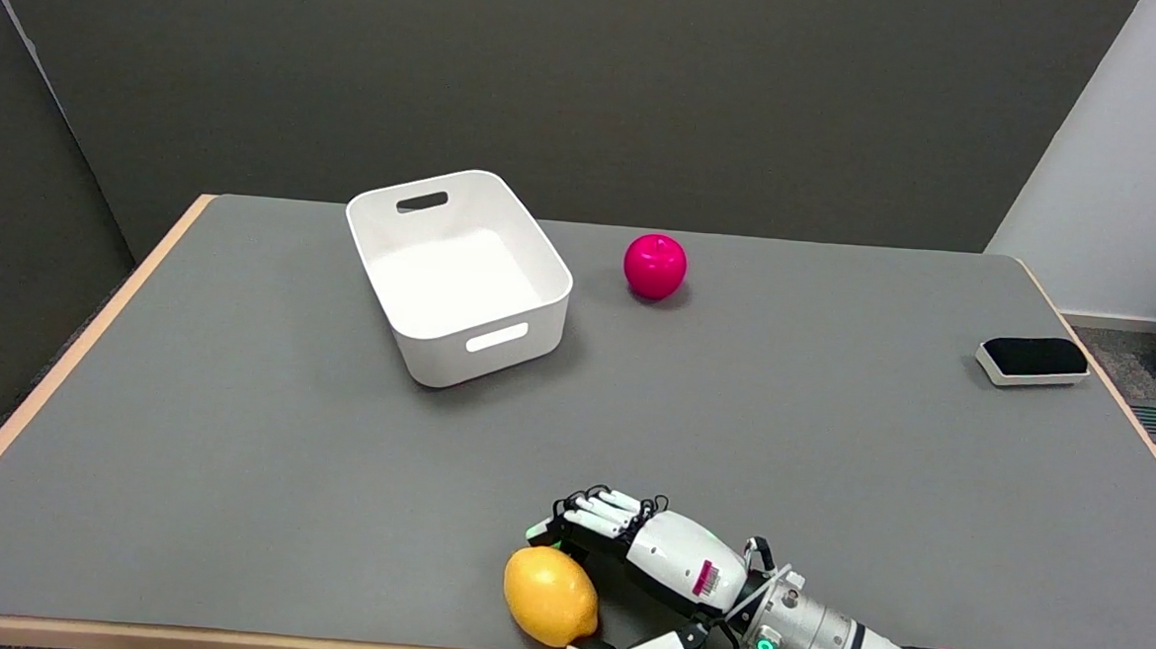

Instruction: Pick up the lemon.

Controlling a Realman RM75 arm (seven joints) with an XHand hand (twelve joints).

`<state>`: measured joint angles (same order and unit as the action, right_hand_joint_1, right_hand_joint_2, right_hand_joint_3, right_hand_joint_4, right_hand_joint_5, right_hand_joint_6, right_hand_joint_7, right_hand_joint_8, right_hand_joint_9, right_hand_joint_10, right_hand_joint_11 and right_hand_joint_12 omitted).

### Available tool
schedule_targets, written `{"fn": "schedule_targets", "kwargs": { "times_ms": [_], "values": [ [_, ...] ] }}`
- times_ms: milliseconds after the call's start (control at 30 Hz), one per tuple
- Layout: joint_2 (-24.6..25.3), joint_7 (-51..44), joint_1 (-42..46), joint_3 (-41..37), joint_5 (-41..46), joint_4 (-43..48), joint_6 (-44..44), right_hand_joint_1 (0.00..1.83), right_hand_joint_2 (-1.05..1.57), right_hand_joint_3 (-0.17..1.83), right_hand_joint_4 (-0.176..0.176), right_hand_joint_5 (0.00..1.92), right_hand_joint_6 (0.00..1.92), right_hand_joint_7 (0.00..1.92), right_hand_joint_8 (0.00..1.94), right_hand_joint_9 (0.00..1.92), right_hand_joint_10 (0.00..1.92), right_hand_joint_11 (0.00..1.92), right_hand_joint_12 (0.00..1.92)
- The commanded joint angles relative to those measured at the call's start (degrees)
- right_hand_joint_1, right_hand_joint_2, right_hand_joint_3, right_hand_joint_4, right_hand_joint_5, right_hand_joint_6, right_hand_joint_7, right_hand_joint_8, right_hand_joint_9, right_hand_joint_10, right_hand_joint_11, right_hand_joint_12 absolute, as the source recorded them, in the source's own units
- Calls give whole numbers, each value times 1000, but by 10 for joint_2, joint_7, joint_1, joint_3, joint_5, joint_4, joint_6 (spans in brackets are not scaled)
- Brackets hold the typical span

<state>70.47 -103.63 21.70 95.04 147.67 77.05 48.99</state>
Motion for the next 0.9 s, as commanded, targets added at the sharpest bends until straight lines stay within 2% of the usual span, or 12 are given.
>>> {"fn": "schedule_targets", "kwargs": {
  "times_ms": [33, 400, 600, 900],
  "values": [
    [4, 0, -7, -1, 0, -2, 4, 872, 806, 838, -166, 288, 889, 46, 1604, 311, 1357, 125, 1307],
    [9, 0, -55, -15, 1, 0, -1, 869, 808, 835, -169, 319, 938, 60, 1602, 314, 1372, 124, 1307],
    [27, 0, -128, -53, 1, 6, -21, 865, 819, 828, -168, 340, 991, 109, 1595, 331, 1382, 137, 1316],
    [7, 0, -251, -44, 1, 57, -174, 856, 820, 828, -141, 371, 1069, 238, 1566, 385, 1382, 165, 1344]
  ]
}}
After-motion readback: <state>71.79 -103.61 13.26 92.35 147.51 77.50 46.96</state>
